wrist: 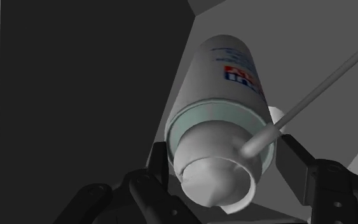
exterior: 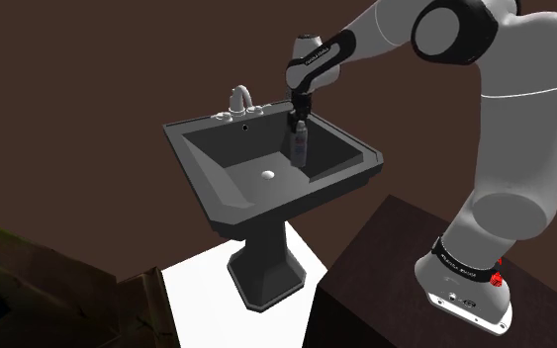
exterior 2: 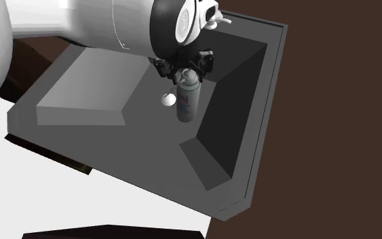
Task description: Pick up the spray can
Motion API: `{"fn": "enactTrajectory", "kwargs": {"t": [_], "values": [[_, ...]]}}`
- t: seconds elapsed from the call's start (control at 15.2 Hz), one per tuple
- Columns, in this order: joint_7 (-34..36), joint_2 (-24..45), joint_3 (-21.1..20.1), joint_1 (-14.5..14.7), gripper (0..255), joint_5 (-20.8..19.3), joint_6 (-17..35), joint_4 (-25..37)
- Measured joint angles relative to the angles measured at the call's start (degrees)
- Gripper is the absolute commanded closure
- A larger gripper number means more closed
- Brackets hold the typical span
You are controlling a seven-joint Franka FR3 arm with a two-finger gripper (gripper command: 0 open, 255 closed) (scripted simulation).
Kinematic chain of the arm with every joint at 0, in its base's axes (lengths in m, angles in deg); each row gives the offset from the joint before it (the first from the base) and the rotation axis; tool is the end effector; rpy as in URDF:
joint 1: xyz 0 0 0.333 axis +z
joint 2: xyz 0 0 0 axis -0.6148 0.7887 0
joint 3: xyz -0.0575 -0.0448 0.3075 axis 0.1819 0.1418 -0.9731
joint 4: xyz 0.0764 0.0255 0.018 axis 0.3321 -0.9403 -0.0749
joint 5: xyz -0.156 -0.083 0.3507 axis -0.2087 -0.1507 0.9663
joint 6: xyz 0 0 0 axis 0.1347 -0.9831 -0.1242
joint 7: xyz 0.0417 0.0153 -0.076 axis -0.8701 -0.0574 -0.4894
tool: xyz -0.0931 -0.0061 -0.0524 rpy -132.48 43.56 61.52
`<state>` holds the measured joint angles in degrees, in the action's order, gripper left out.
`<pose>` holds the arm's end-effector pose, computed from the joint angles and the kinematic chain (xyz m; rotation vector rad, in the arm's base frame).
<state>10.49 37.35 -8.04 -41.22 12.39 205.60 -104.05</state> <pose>0.6425 -0.1514 0.3331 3.0379 0.1535 0.1233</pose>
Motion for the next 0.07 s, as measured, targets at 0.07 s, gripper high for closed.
{"fn": "enactTrajectory", "kwargs": {"t": [0.07], "values": [[0.04, -0.31, 0.03, 0.05, 255, -0.06, -0.37, 0.06]]}}
